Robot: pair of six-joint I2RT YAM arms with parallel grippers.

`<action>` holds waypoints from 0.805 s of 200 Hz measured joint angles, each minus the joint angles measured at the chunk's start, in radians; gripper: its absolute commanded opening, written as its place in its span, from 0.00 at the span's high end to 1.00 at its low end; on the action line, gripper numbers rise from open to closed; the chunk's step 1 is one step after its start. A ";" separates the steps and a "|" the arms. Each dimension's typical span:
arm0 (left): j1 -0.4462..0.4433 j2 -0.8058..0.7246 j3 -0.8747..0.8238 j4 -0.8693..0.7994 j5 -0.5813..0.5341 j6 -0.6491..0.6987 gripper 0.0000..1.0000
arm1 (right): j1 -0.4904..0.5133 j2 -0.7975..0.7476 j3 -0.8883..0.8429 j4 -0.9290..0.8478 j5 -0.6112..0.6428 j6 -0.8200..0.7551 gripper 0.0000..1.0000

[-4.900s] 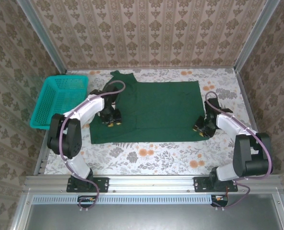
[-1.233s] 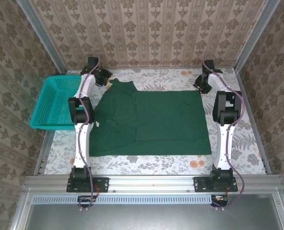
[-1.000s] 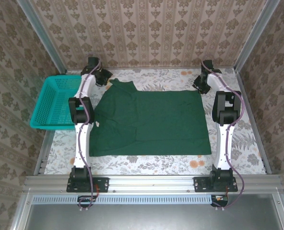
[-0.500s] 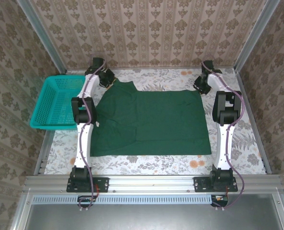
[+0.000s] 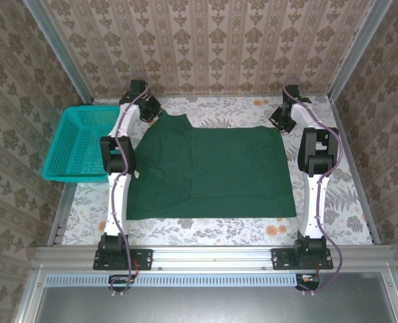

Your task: Fold and stack the t-shirts

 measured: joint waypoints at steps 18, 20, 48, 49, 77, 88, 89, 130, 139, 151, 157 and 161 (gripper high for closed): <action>-0.007 -0.028 -0.001 0.000 -0.019 0.029 1.00 | 0.000 0.000 0.000 -0.002 0.000 -0.020 1.00; -0.007 -0.030 -0.001 0.000 -0.020 0.031 1.00 | 0.000 0.000 0.000 -0.002 0.000 -0.023 1.00; -0.018 -0.112 -0.035 -0.001 -0.044 0.072 1.00 | -0.006 -0.006 -0.004 -0.007 0.000 -0.060 1.00; -0.018 -0.115 -0.037 -0.001 -0.045 0.073 1.00 | -0.006 -0.007 -0.005 -0.007 0.000 -0.061 1.00; -0.026 -0.219 -0.105 -0.009 -0.051 0.116 1.00 | -0.016 -0.061 -0.055 -0.011 -0.001 -0.095 1.00; -0.028 -0.245 -0.117 -0.020 -0.051 0.137 1.00 | -0.022 -0.097 -0.087 -0.010 -0.004 -0.109 1.00; -0.028 -0.248 -0.118 -0.023 -0.051 0.140 1.00 | -0.022 -0.100 -0.089 -0.010 -0.004 -0.109 1.00; -0.046 -0.348 -0.242 -0.073 -0.050 0.220 1.00 | -0.029 -0.250 -0.233 0.008 -0.035 -0.143 1.00; -0.052 -0.370 -0.277 -0.084 -0.050 0.239 1.00 | -0.029 -0.282 -0.271 0.016 -0.045 -0.153 1.00; -0.061 -0.401 -0.324 -0.103 -0.051 0.263 1.00 | -0.029 -0.322 -0.322 0.027 -0.053 -0.161 1.00; -0.067 -0.419 -0.352 -0.112 -0.050 0.275 1.00 | -0.029 -0.340 -0.345 0.030 -0.056 -0.164 1.00; -0.069 -0.431 -0.371 -0.114 -0.052 0.282 1.00 | -0.029 -0.348 -0.359 0.034 -0.058 -0.167 1.00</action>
